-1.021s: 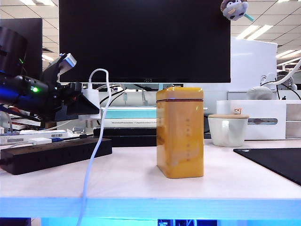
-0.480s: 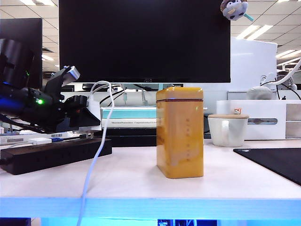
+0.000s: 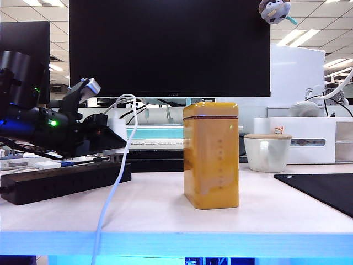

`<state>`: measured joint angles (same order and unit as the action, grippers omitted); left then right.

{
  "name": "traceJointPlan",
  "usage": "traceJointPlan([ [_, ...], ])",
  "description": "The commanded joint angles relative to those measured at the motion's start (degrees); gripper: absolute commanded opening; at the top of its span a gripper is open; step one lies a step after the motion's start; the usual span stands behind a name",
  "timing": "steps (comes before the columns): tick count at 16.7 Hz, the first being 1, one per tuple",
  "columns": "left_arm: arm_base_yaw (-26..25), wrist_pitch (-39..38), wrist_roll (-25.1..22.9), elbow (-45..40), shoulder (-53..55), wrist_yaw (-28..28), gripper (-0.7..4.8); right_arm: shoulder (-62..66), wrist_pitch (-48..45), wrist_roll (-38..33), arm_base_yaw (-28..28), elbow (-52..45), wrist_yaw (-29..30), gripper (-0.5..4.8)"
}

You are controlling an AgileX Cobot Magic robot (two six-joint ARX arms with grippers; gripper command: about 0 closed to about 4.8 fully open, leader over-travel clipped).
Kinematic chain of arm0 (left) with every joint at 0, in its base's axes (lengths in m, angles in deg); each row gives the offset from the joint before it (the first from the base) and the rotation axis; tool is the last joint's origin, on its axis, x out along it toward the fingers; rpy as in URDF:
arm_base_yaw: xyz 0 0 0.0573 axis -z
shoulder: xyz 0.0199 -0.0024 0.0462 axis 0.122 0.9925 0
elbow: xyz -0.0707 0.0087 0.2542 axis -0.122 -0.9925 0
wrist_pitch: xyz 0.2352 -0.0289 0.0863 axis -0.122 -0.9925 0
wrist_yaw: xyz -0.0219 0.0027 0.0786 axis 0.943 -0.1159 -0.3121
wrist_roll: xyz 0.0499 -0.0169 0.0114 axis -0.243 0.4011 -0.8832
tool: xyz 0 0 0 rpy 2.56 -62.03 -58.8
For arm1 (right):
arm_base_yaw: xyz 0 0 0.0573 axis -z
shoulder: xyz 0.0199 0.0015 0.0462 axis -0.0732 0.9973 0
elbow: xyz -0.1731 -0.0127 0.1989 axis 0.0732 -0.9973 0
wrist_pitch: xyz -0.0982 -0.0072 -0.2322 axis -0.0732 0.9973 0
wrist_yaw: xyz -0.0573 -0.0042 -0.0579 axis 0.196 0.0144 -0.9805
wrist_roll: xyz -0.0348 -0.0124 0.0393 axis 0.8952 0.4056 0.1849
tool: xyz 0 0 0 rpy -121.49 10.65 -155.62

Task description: Plug the white charger into the left socket.

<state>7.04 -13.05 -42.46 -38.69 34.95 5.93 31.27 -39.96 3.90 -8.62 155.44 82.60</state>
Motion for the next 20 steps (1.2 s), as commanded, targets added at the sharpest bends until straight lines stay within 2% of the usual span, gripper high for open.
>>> traceJointPlan([
  [1,-1.38,0.98,-2.80,0.17,0.66,-3.85,1.73,-0.35,-0.63,1.25,0.04,0.17,0.11,-0.06],
  [3,-1.42,-0.20,-2.84,0.15,0.63,-4.59,1.73,-0.35,-0.55,1.27,0.04,0.17,0.11,-0.06],
  [5,-1.33,-1.14,-2.38,0.13,0.52,-1.95,1.73,-0.33,-0.57,1.33,0.04,0.17,0.11,-0.06],
  [10,-1.33,-2.91,-2.49,-1.38,-1.14,-0.55,1.73,-0.22,-0.57,1.73,0.07,0.17,-0.13,-0.06],
  [14,-0.59,-4.55,-4.17,-1.38,-1.05,-0.66,1.73,-0.11,-0.57,1.79,0.07,0.17,-0.15,-0.06],
  [16,1.36,-4.02,-5.49,-1.38,-0.94,-4.79,1.73,-0.11,-0.55,1.95,0.07,0.17,-0.13,-0.06],
  [20,1.90,-3.74,-5.84,-1.38,-0.35,-12.13,1.73,-0.11,-0.50,1.97,0.07,0.17,0.26,-0.06],
])
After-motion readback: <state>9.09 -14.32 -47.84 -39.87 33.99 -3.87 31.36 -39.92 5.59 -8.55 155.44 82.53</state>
